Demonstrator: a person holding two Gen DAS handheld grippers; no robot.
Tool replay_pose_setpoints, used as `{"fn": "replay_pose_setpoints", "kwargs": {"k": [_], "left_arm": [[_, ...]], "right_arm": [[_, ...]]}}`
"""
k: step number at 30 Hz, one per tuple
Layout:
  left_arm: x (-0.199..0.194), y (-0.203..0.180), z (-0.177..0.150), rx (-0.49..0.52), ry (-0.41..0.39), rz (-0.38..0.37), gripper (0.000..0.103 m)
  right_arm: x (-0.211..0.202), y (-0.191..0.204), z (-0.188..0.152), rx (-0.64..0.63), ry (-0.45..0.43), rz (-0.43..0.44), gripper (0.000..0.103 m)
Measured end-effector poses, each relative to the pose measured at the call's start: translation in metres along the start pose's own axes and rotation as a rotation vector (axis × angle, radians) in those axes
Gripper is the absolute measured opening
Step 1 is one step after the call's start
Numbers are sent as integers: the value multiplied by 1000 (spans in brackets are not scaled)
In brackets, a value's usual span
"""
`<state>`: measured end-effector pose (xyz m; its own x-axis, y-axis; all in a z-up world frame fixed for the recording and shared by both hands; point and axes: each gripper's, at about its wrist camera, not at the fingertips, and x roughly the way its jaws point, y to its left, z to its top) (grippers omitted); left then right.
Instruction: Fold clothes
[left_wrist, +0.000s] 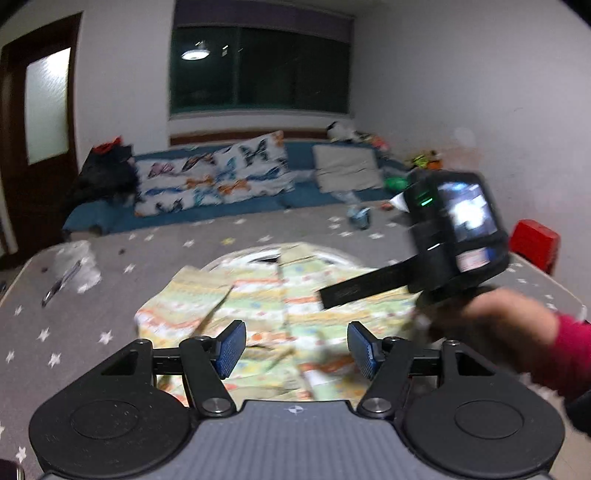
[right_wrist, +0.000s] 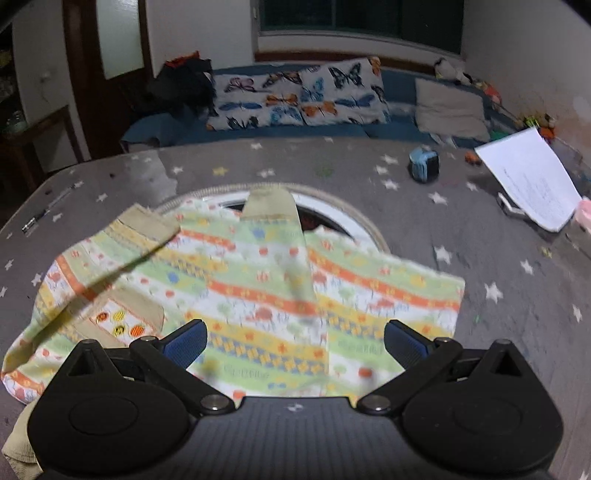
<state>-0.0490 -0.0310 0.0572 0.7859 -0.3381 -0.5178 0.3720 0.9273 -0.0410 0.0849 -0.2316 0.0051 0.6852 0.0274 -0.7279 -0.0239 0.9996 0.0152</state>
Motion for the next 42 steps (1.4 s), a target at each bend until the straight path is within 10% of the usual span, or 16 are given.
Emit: {"fn": "replay_pose_setpoints", "kwargs": {"k": [13,23,33,42], "left_arm": [[79,7,-19,3,175,-65,47],[96,7,-20,-31,215,-63,39],[95,-5,-21,-9,222,-115,3],[69,-46,-28,64,231,-295,2]], "right_arm": [[67,-3,63,2,1,32,65],[95,-1,72,6,71,20,13],[9,-39,68,63,-88,53,10],[-87,-103,23,119,-191,-31,10]]}}
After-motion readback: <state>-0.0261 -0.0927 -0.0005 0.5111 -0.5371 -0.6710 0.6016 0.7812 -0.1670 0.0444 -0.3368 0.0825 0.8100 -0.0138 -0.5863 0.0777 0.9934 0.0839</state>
